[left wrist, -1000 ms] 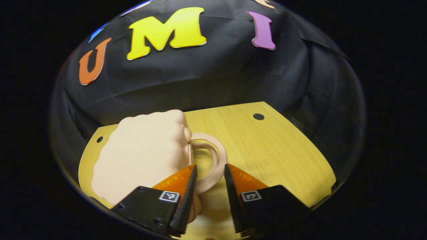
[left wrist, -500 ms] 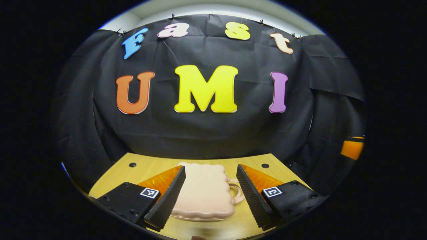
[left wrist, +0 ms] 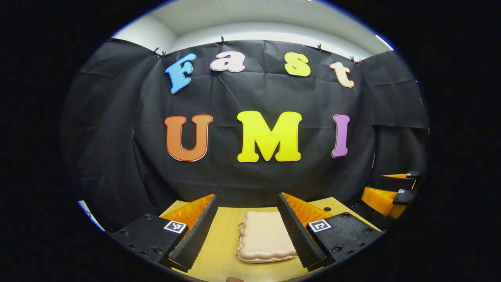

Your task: First open the suitcase, pack the skin care products into it, and then close the suitcase.

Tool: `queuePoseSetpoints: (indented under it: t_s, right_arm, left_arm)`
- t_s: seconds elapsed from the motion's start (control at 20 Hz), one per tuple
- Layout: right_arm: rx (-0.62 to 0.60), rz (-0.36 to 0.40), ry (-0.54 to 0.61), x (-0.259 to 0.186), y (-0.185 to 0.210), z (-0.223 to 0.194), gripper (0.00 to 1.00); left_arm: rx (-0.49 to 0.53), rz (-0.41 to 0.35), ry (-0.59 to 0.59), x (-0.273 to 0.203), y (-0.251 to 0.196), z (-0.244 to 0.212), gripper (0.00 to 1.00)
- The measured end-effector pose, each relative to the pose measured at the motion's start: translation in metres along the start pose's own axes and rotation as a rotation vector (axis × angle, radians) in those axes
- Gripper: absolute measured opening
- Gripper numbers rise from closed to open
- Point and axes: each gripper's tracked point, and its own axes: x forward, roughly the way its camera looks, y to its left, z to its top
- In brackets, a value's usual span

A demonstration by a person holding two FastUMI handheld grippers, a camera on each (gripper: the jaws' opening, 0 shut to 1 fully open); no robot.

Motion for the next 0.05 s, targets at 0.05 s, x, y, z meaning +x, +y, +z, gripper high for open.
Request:
queuePoseSetpoints:
  t_s: [0.05]
  right_arm:
    - [-0.013, 0.009, -0.006, 0.0011, 0.0096, -0.0001, 0.79]
  left_arm:
    - [0.006, 0.000, 0.004, 0.0016, 0.0064, -0.0041, 0.97]
